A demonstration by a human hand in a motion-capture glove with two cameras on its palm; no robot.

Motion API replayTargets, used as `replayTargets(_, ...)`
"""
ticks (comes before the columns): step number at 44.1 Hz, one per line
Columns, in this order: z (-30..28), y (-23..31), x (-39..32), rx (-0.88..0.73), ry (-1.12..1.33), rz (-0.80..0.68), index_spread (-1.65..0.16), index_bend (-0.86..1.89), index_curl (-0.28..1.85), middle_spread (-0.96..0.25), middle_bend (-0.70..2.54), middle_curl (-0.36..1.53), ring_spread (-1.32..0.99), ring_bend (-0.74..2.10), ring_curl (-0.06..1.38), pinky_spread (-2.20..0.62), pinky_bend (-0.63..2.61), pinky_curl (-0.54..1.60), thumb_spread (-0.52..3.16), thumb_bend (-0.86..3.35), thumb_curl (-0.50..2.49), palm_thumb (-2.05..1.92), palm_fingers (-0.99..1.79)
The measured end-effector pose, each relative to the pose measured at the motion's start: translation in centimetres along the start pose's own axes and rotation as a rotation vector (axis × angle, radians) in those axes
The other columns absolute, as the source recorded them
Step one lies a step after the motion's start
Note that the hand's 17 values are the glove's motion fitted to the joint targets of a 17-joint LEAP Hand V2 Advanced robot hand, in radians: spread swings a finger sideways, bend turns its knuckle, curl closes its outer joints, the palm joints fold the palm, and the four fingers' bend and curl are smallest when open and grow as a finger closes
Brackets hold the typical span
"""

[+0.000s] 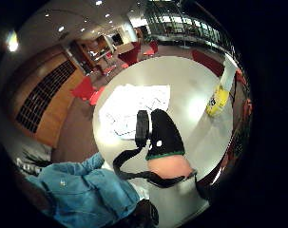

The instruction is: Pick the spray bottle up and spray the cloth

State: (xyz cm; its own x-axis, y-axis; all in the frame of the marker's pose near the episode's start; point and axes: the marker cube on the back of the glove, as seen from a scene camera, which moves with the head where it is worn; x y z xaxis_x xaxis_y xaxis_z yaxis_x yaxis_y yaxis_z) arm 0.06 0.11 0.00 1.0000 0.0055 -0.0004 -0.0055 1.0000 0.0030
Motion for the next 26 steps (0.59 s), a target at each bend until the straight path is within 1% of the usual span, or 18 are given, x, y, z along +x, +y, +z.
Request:
replayTargets(5,0.2,0.0,0.8,0.007,0.003,0.021,-0.27,0.16,0.12,-0.03,0.26,0.12,0.04,0.29,0.12,0.16,0.41,0.16,0.67,0.27,0.14,0.46,0.48)
replayTargets(10,0.7,0.3,1.6,0.011,-0.003,0.042,-0.32,0.15,0.16,-0.03,0.27,0.17,0.05,0.29,0.15,0.19,0.41,0.20,0.85,0.24,0.18,0.48,0.46)
replayTargets(16,1.4,0.8,2.8,0.022,-0.021,0.084,-0.35,0.15,0.18,-0.03,0.27,0.21,0.05,0.30,0.18,0.21,0.40,0.23,0.98,0.20,0.22,0.50,0.46)
replayTargets(26,3.0,0.7,5.5,0.063,-0.103,0.212,-0.36,0.12,0.20,-0.04,0.27,0.26,0.06,0.32,0.21,0.22,0.40,0.26,1.07,0.14,0.27,0.53,0.45)
